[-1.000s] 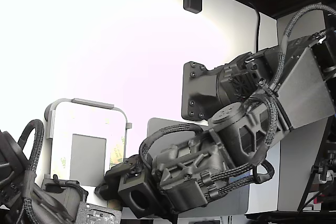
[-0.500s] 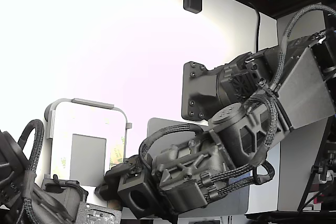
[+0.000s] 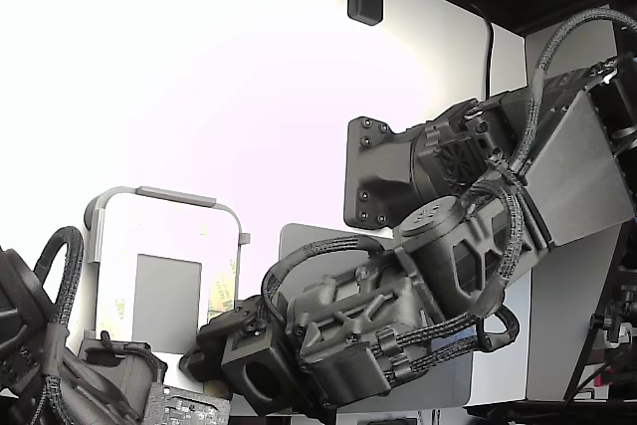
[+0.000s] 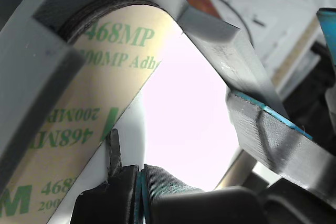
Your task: Peel off protective film from adhesive tape.
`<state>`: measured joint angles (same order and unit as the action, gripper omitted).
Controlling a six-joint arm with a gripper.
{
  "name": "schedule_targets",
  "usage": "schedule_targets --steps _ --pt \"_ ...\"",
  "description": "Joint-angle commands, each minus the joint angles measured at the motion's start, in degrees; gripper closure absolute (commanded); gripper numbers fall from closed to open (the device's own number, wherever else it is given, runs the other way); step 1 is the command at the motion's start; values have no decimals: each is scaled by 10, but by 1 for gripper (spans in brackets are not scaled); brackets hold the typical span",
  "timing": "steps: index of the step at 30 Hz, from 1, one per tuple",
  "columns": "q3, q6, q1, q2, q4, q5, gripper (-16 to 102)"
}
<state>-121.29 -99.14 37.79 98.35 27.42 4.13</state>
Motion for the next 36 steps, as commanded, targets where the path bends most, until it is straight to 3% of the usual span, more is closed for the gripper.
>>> schedule_targets --steps 1,36 --pt "16 1 -7 11 -3 -1 96" --pt "12 18 2 19 7 1 96"
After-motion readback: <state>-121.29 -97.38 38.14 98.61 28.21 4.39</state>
